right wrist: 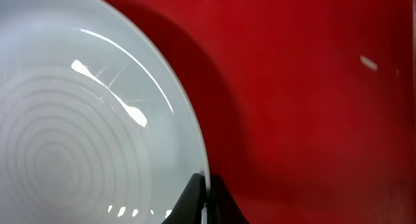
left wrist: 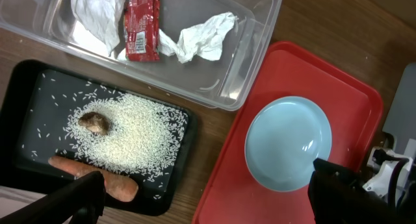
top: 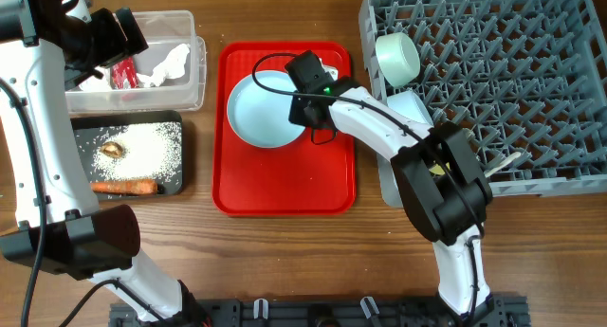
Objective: Sort waste into correct bins and load items into the dishwasher rack
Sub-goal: 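Lift the plate and stand it upright in the back of the rack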
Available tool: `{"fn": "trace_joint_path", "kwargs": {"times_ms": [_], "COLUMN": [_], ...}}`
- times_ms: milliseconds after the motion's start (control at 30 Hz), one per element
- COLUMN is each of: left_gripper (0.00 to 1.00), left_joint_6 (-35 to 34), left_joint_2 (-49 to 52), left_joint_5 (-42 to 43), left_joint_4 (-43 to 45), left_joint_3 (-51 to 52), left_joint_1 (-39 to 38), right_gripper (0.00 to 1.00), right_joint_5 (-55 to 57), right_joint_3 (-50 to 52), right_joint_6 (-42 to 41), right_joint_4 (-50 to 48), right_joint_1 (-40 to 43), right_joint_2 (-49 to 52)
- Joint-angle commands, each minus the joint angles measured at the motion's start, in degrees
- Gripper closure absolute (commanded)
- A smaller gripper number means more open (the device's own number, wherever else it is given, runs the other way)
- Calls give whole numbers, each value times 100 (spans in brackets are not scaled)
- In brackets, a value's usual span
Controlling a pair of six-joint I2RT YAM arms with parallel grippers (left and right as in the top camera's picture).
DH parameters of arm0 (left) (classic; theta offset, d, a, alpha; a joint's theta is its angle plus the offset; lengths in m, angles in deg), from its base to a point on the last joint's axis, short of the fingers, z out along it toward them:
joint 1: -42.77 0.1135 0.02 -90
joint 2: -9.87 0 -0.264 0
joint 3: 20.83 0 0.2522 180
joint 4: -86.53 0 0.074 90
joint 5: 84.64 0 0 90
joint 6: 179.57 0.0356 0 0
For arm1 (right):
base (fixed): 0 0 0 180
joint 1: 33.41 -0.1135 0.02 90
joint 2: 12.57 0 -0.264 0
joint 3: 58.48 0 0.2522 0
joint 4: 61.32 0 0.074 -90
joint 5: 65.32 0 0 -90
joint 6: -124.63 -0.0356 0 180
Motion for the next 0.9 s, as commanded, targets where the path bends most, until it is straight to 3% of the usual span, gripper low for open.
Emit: {"fn": "trace_joint_path", "kwargs": {"times_ms": [0,100,200,400,500,667,767,867], "left_gripper": [0,0,0,0,0,0,0,0], "left_joint_6": [-72,-72,-72,-72,-72,-72,-72,-72], "left_joint_2": [2,2,2,2,2,2,2,2], "left_joint_5": [-33,-33,-33,-33,-33,-33,-33,-33], "left_joint_4": [0,2,2,2,0,0,2,2], "left_joint_3": [-35,-35,-35,-35,-35,-35,-35,-35], "left_joint_1": [24,24,24,24,24,24,24,24], "right_gripper": [96,96,96,96,96,96,96,96], "right_joint_5": [-68,306,1290,3202,4061,4227,4229,4306], "right_joint_3": [125,125,125,125,125,127,133,133], "right_joint_6": [745,2286,2962,3593,3777,4242,5195,5899], "right_joint_4": [452,892,1209,1093,1095,745,315,-57], "right_joint_1": [122,247,275,496,925,2083,2645,2706], "right_joint_2": [-348,-1650,-2922,-4448,-4666,-4557,-3982,-3226]}}
